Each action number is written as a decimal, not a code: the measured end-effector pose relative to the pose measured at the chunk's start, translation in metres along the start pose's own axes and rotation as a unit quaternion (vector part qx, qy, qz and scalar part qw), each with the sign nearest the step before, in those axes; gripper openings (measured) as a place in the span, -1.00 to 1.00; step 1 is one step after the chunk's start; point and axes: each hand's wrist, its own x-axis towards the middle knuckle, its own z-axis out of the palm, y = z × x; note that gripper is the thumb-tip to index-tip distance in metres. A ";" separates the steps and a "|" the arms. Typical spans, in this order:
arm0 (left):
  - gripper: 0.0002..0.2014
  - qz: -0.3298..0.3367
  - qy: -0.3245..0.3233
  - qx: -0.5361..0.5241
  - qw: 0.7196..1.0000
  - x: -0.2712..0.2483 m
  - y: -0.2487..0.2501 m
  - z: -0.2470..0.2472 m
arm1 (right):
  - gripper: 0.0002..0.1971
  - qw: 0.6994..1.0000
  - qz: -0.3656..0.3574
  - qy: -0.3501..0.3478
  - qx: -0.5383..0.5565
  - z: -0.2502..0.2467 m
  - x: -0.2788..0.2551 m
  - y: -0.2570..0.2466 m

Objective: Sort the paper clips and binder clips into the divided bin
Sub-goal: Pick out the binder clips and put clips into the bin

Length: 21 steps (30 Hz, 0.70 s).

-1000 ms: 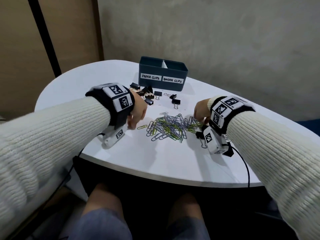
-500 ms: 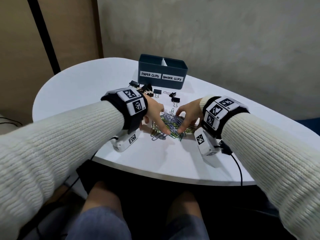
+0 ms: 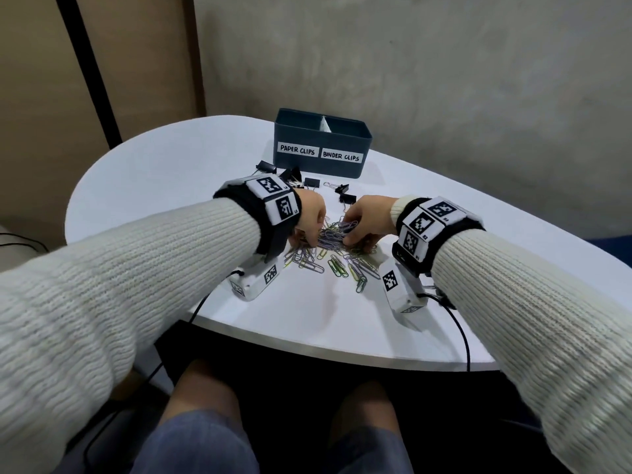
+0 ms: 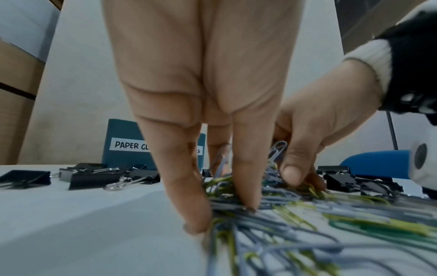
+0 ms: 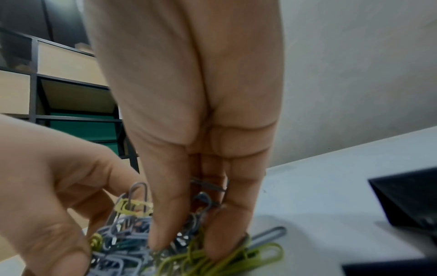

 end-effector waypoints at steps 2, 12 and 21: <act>-0.78 0.010 0.011 0.001 1.000 0.001 0.001 0.000 | -0.70 0.997 0.005 -0.023 0.074 0.000 0.002 0.004; -0.77 0.069 0.058 -0.070 0.993 0.016 -0.017 -0.029 | -0.84 0.972 -0.031 -0.002 0.234 -0.029 0.011 0.010; -0.78 0.110 0.208 -0.022 0.972 0.029 -0.021 -0.116 | -0.88 0.960 -0.096 0.085 0.248 -0.109 0.041 -0.022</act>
